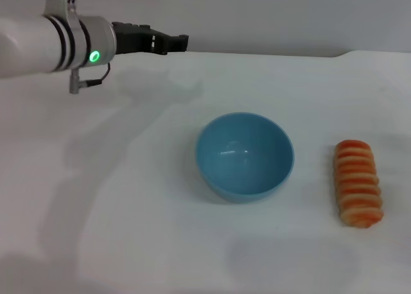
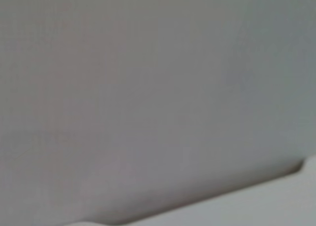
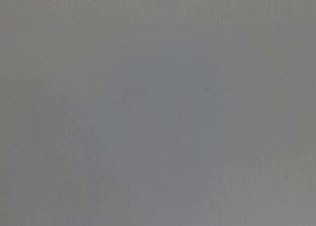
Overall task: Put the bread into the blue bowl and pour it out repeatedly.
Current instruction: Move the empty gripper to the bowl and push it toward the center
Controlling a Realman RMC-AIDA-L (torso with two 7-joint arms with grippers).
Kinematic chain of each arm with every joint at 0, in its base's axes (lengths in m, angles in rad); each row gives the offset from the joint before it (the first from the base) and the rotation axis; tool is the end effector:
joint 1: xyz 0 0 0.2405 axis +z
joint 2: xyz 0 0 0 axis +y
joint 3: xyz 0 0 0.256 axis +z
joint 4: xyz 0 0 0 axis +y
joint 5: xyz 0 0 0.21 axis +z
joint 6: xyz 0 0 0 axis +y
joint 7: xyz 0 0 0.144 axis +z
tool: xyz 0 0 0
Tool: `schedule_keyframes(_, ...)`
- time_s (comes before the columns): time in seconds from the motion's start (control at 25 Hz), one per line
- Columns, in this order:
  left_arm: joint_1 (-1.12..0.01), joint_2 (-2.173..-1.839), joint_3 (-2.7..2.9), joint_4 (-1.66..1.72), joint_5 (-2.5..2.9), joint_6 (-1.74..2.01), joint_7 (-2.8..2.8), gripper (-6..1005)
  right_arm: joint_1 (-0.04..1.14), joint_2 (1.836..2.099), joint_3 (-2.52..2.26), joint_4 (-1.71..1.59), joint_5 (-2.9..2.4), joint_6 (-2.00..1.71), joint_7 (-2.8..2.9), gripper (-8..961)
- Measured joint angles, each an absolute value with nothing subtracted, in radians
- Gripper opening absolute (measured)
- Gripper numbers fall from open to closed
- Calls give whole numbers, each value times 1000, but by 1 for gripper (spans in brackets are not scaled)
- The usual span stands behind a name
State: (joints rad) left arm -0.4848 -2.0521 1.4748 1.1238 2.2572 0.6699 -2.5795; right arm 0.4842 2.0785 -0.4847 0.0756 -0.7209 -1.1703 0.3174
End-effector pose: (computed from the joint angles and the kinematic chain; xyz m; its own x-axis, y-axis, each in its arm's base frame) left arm -0.2058 0.4159 -0.0046 0.6854 0.5579 0.4679 0.7214 -0.4331 -0.5404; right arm 0.3684 0.3230 0.0090 0.5626 -0.0031 -0.8267 -0.8231 0.0911 -0.5605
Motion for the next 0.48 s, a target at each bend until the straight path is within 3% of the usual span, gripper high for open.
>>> schedule_keyframes(0.48, -562, -2052, 1311, 1084, 2256, 1035, -2567, 848, 489, 2079, -485, 63, -719, -1170, 282, 705)
